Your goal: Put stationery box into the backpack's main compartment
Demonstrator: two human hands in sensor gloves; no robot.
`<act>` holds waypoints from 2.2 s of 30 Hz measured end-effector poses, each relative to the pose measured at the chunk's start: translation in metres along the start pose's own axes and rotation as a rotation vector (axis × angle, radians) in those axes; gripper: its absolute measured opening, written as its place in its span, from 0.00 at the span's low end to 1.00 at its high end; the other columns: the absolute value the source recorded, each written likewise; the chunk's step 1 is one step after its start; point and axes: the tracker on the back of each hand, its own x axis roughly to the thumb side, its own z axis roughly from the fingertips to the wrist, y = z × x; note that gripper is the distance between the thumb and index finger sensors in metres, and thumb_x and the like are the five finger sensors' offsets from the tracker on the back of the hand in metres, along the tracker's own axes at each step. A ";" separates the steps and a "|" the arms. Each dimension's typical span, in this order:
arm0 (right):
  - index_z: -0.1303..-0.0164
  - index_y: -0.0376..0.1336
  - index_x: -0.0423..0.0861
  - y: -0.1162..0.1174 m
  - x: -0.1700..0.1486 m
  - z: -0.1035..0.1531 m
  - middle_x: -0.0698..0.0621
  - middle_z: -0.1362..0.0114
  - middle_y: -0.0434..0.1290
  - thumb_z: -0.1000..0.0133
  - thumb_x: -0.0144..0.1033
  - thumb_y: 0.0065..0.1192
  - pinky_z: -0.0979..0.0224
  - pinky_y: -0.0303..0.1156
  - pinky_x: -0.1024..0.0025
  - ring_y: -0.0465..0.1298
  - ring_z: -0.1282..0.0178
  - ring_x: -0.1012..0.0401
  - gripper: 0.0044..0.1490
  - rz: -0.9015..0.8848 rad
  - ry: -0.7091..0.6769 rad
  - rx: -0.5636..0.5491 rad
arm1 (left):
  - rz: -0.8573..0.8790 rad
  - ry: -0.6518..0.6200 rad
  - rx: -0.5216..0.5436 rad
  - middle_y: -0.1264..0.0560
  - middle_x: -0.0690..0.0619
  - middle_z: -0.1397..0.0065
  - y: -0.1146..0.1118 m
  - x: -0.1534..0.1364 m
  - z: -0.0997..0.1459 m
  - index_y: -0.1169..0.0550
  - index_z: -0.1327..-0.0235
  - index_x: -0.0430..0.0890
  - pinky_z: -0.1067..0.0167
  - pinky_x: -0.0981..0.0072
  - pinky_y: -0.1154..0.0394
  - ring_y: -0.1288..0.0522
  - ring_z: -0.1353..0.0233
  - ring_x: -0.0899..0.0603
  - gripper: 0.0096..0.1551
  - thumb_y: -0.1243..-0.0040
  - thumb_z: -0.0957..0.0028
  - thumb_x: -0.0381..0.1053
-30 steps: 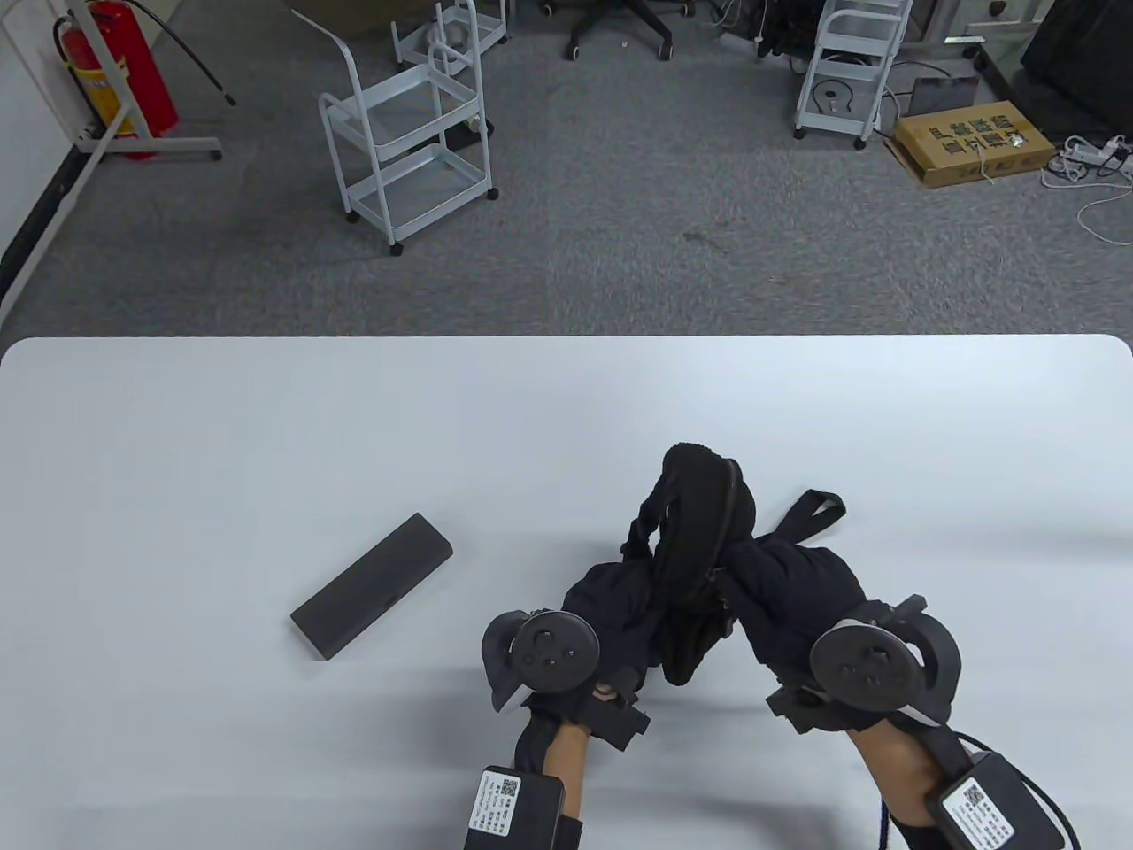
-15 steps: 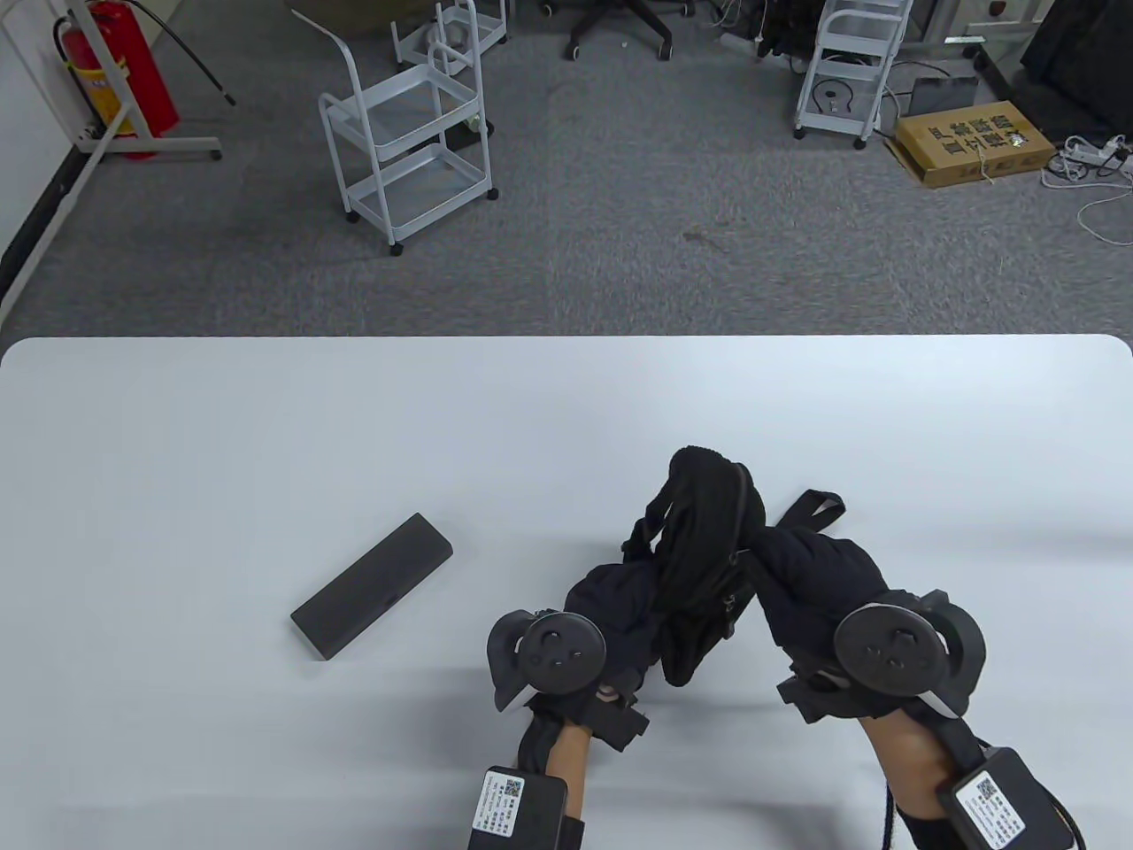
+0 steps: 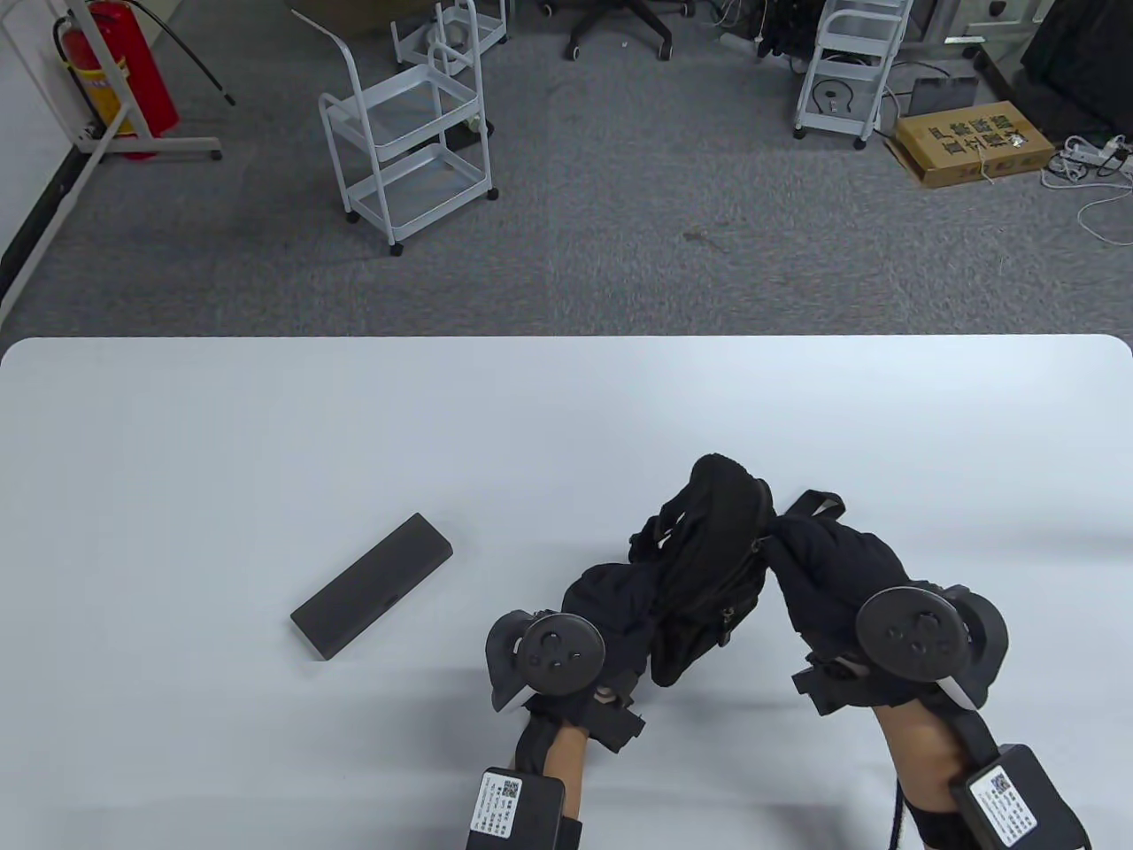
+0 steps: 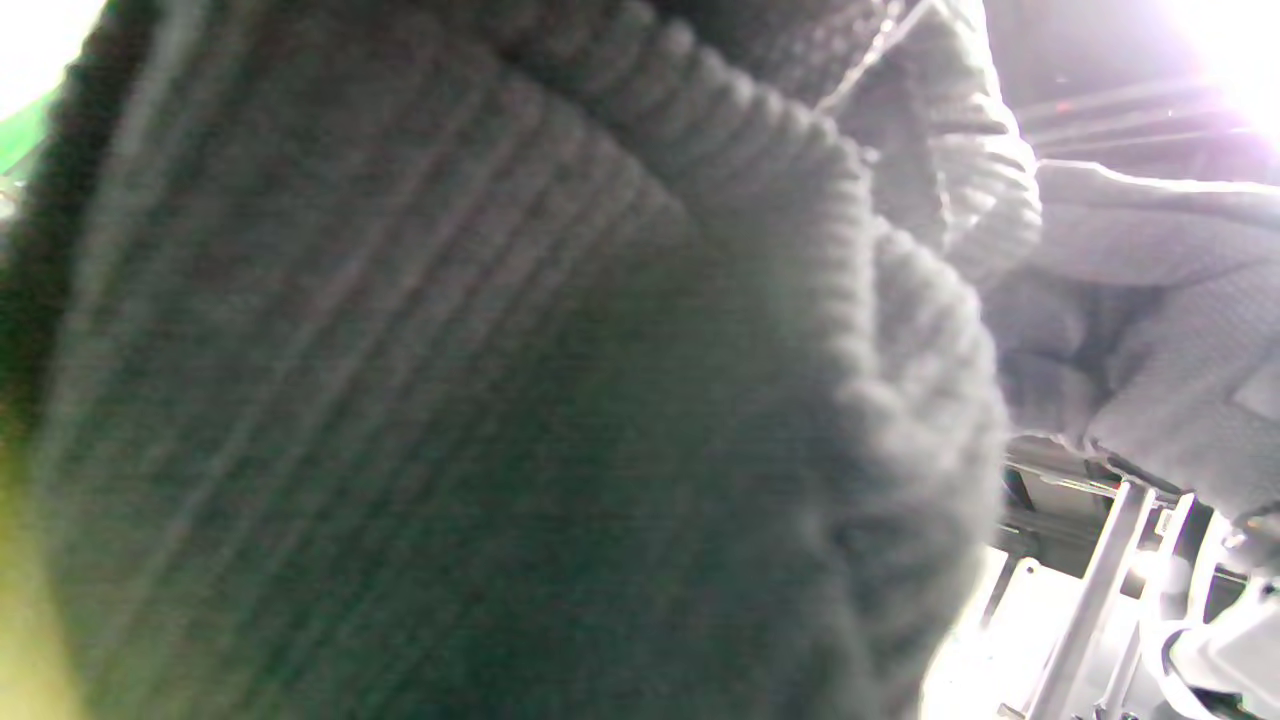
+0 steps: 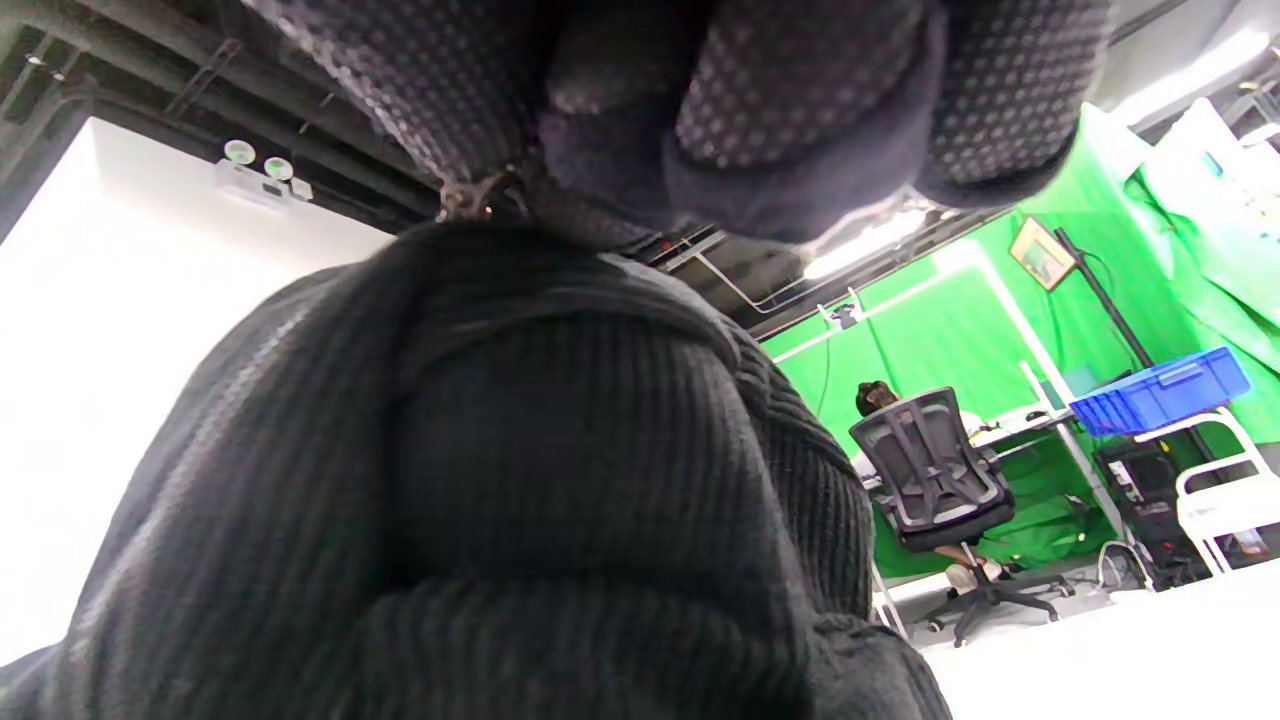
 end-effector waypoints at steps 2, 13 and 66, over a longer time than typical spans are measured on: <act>0.40 0.71 0.40 -0.002 -0.004 -0.001 0.51 0.53 0.78 0.38 0.43 0.59 0.35 0.73 0.45 0.80 0.63 0.55 0.25 -0.006 0.015 0.002 | 0.010 0.000 -0.001 0.22 0.47 0.34 0.001 -0.001 0.000 0.21 0.36 0.49 0.36 0.23 0.34 0.26 0.33 0.35 0.24 0.42 0.47 0.43; 0.40 0.71 0.40 -0.011 -0.021 -0.007 0.51 0.53 0.78 0.38 0.43 0.60 0.35 0.73 0.45 0.80 0.63 0.55 0.25 -0.074 0.076 0.035 | 0.062 -0.006 -0.015 0.22 0.48 0.33 0.004 -0.005 0.001 0.21 0.36 0.50 0.36 0.21 0.35 0.26 0.32 0.35 0.24 0.42 0.47 0.43; 0.14 0.53 0.46 0.029 -0.107 -0.016 0.45 0.14 0.60 0.37 0.48 0.56 0.20 0.57 0.29 0.66 0.18 0.36 0.41 -0.552 0.164 0.368 | 0.321 -0.033 0.133 0.24 0.48 0.31 0.036 -0.012 0.005 0.22 0.36 0.51 0.36 0.18 0.36 0.29 0.29 0.33 0.24 0.43 0.46 0.43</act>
